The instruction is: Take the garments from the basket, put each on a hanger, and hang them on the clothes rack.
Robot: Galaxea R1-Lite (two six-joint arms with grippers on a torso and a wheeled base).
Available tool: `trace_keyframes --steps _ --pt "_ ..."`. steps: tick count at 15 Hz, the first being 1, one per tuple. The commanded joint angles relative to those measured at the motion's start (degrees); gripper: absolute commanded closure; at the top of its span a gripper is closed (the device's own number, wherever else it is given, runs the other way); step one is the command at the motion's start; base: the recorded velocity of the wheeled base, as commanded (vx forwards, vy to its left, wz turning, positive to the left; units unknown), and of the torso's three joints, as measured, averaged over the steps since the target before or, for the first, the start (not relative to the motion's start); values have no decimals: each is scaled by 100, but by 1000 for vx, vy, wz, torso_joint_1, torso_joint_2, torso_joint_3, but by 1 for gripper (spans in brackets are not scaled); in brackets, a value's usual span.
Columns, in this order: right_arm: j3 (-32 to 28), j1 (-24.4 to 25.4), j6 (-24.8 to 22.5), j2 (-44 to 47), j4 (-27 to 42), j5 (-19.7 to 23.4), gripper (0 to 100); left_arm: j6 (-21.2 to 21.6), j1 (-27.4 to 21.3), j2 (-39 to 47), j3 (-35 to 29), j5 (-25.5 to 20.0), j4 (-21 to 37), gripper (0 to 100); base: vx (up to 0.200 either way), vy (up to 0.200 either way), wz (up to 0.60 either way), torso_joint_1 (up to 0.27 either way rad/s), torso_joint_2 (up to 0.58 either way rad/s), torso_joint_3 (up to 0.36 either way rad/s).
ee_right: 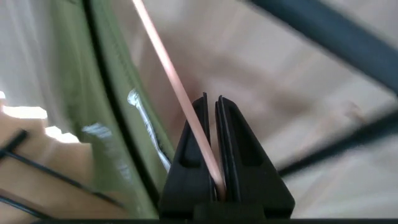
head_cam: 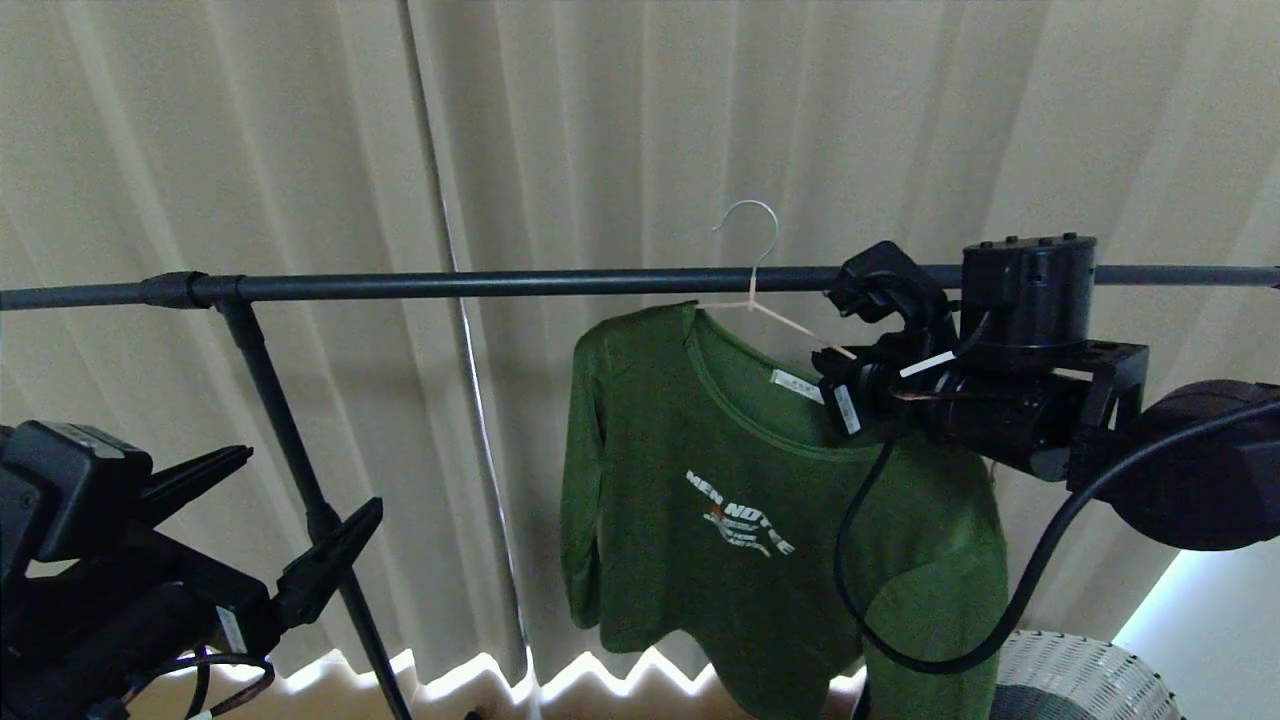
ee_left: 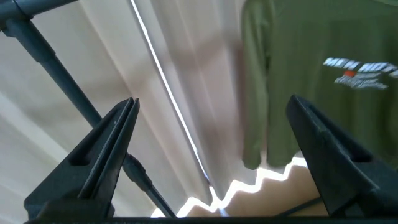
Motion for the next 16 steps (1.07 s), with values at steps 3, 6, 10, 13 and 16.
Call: trace_keyframes --steps 3,6,10,13,16 --pt "-44 193 29 256 15 -1 100 -1 0 9 0 1 -2 0 0 0 0 0 0 0" --pt "-9 351 29 265 41 -10 100 -1 0 18 9 1 -2 0 0 0 0 0 0 0" --pt "-35 527 20 361 59 -19 100 -1 0 18 9 1 -2 0 0 0 0 0 0 0" --pt "-53 535 20 414 41 -28 100 -1 0 18 9 1 -2 0 0 0 0 0 0 0" --pt "-79 702 20 440 50 8 100 -1 0 18 9 1 -2 0 0 0 0 0 0 0"
